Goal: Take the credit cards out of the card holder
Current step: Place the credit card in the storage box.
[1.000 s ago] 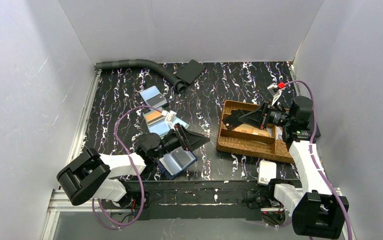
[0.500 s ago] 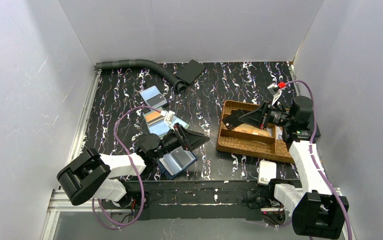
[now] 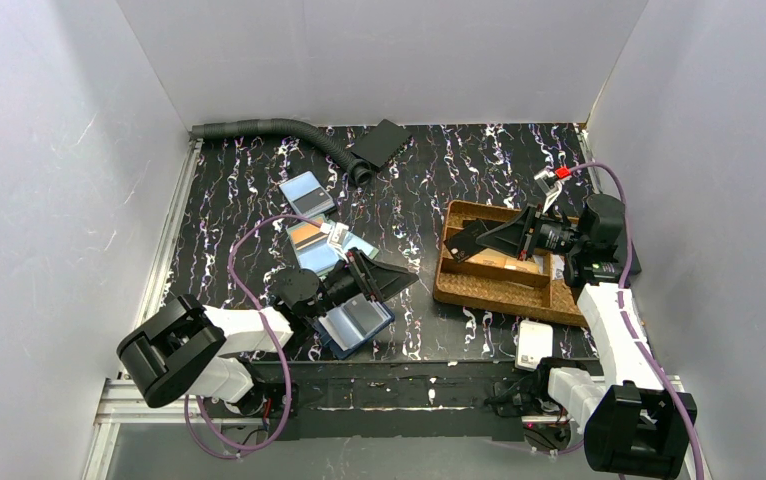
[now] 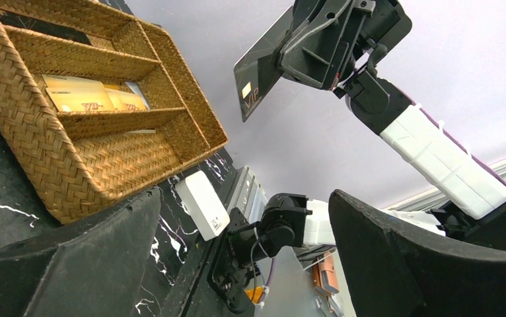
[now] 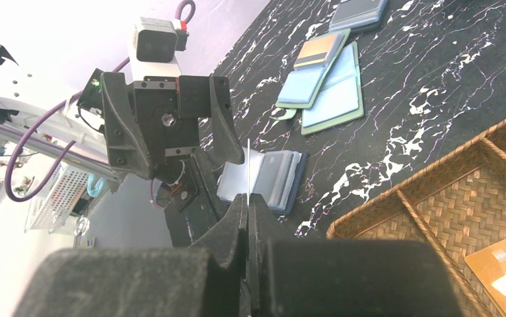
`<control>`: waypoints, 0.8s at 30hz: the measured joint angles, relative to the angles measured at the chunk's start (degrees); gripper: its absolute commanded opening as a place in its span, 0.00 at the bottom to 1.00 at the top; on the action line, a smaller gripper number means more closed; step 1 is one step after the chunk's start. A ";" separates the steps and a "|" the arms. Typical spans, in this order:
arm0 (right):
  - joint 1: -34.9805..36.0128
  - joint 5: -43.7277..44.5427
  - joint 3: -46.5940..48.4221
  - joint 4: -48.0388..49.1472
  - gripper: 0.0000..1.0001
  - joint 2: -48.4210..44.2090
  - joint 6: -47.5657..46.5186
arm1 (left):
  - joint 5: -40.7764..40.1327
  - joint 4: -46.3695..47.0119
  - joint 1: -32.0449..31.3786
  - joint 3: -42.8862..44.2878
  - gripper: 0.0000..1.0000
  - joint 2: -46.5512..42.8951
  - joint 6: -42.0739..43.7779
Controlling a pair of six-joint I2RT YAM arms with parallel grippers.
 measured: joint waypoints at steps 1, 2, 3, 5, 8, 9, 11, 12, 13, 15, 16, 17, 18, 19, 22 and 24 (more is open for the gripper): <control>0.00 0.00 0.00 0.00 0.01 -0.01 0.00 | -0.01 0.23 0.00 -0.01 0.98 0.00 -0.02; 0.00 0.00 0.00 0.00 0.01 -0.03 0.01 | -0.02 0.47 -0.01 -0.04 0.98 0.00 -0.03; 0.00 0.00 0.00 0.00 0.01 -0.04 0.02 | -0.03 0.62 -0.01 -0.09 0.98 0.00 -0.03; 0.00 0.00 0.00 0.00 0.01 -0.05 0.07 | -0.07 0.80 -0.01 -0.24 0.98 0.00 -0.04; 0.00 -0.01 -0.01 0.01 0.01 -0.07 0.14 | -0.17 1.01 0.00 -0.57 0.98 0.00 -0.12; 0.00 0.00 -0.02 0.01 0.01 -0.07 0.17 | -0.20 1.01 0.00 -0.70 0.98 0.00 -0.17; 0.00 0.00 0.00 0.02 0.01 -0.06 0.17 | -0.25 1.02 -0.01 -0.88 0.98 0.00 -0.22; 0.00 0.00 0.00 0.02 0.01 -0.07 0.17 | -0.30 1.02 -0.01 -0.93 0.98 0.00 -0.23; 0.00 0.00 0.00 0.02 0.01 -0.07 0.17 | -0.34 1.01 -0.01 -0.96 0.98 0.00 -0.24; 0.00 0.00 -0.01 0.02 0.01 -0.07 0.17 | -0.42 1.02 -0.01 -1.01 0.98 0.00 -0.26; 0.00 0.00 -0.01 0.02 0.01 -0.07 0.17 | -0.42 1.03 -0.01 -1.01 0.98 0.00 -0.28; 0.00 0.00 -0.01 0.02 0.01 -0.05 0.17 | -0.42 1.03 -0.01 -1.01 0.98 0.01 -0.31; 0.00 0.00 -0.01 0.02 0.01 -0.04 0.17 | -0.42 1.03 -0.01 -1.01 0.98 0.03 -0.34; 0.00 0.00 -0.02 0.02 0.01 -0.04 0.17 | -0.42 1.05 -0.01 -1.01 0.98 0.08 -0.37; 0.00 0.00 -0.02 0.04 0.01 -0.04 0.20 | -0.42 1.24 -0.01 -1.01 0.98 0.49 -0.40; 0.00 0.00 -0.02 0.04 0.01 -0.07 0.17 | -0.42 1.36 -0.01 -1.03 0.98 0.74 -0.40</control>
